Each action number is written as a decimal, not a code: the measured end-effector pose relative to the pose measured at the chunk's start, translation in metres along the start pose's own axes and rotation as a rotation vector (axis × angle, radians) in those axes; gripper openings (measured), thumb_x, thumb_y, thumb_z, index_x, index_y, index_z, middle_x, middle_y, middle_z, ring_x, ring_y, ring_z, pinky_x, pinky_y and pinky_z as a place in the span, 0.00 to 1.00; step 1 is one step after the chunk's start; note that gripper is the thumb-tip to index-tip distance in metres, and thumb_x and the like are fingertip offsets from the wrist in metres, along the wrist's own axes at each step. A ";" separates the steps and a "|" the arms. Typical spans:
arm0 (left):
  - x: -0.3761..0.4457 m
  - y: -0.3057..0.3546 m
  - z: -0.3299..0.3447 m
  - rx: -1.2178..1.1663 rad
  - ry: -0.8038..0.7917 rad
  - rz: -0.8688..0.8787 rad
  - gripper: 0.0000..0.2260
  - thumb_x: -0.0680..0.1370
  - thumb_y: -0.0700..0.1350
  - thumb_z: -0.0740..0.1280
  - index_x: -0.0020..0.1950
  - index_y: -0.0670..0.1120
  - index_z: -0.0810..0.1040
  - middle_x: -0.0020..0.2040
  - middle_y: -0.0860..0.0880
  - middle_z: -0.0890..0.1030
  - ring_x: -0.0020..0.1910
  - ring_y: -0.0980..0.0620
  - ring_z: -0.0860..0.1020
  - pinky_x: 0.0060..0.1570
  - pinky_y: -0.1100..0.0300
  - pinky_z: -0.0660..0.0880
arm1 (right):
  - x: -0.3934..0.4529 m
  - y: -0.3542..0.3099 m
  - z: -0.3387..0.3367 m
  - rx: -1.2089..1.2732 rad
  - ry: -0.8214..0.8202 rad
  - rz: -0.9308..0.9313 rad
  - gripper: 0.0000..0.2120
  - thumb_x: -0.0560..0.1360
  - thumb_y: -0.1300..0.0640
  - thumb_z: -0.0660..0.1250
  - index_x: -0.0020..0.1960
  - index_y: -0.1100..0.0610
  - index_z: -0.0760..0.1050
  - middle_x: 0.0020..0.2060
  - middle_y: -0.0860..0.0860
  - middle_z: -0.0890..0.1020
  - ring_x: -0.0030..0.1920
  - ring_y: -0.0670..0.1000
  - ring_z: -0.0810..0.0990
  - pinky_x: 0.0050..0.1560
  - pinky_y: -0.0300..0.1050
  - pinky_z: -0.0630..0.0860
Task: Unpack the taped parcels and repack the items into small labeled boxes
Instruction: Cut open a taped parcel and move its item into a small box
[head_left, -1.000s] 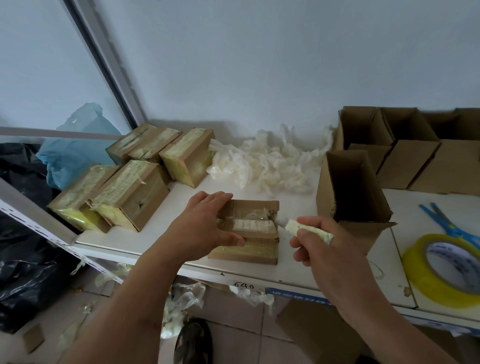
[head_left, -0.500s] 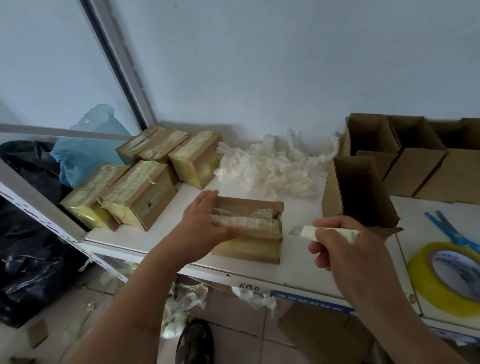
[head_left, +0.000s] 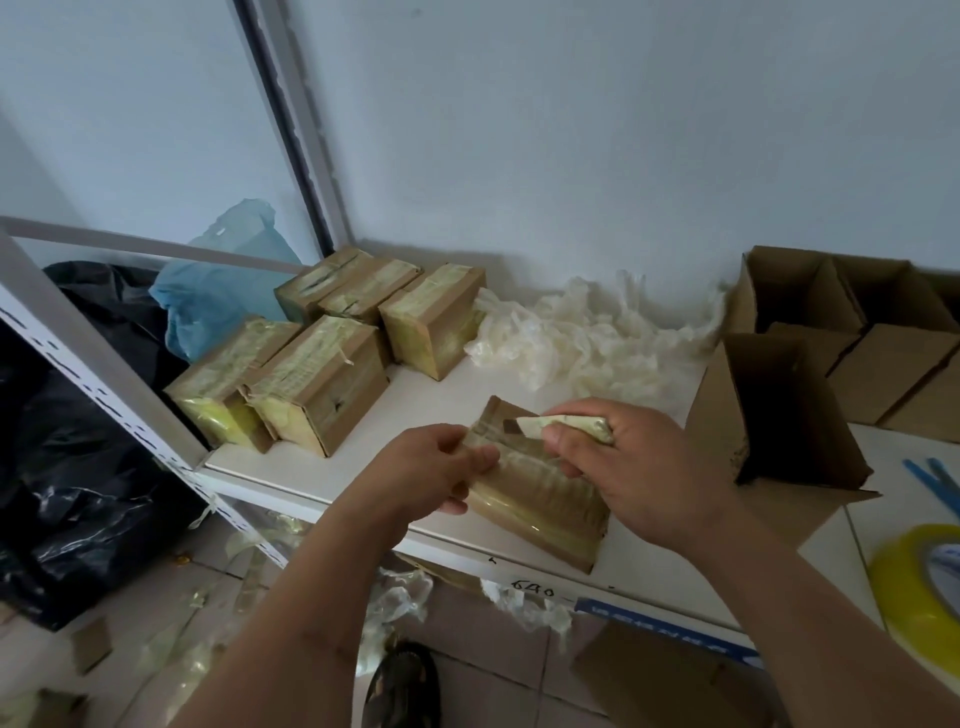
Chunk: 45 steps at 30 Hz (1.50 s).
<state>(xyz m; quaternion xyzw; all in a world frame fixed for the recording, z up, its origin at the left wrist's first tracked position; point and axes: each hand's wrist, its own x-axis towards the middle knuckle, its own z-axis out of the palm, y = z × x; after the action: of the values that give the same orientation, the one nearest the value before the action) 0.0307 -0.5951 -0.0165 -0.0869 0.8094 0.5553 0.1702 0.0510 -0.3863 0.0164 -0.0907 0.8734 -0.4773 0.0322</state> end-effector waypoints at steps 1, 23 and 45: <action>0.001 -0.002 0.000 0.008 0.008 0.002 0.06 0.76 0.50 0.73 0.48 0.48 0.84 0.40 0.45 0.82 0.36 0.51 0.79 0.50 0.47 0.82 | 0.003 0.000 0.003 -0.015 -0.015 -0.002 0.07 0.78 0.47 0.65 0.53 0.43 0.81 0.39 0.43 0.84 0.41 0.42 0.82 0.47 0.43 0.78; 0.006 -0.008 0.011 0.013 0.113 -0.029 0.16 0.75 0.59 0.71 0.45 0.46 0.85 0.41 0.43 0.85 0.35 0.53 0.81 0.55 0.47 0.79 | 0.003 0.002 -0.001 -0.420 -0.058 -0.031 0.10 0.81 0.48 0.59 0.53 0.45 0.78 0.39 0.41 0.82 0.36 0.42 0.78 0.39 0.43 0.75; 0.001 -0.012 0.022 -0.104 0.174 -0.039 0.14 0.79 0.57 0.67 0.46 0.48 0.83 0.40 0.44 0.83 0.33 0.51 0.82 0.52 0.47 0.81 | 0.002 0.011 -0.002 -0.480 -0.104 -0.036 0.09 0.81 0.46 0.58 0.45 0.43 0.73 0.37 0.42 0.77 0.38 0.45 0.75 0.38 0.43 0.67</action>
<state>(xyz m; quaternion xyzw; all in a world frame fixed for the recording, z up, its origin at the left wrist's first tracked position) 0.0379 -0.5789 -0.0346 -0.1592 0.7894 0.5835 0.1050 0.0469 -0.3794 0.0084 -0.1356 0.9573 -0.2513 0.0460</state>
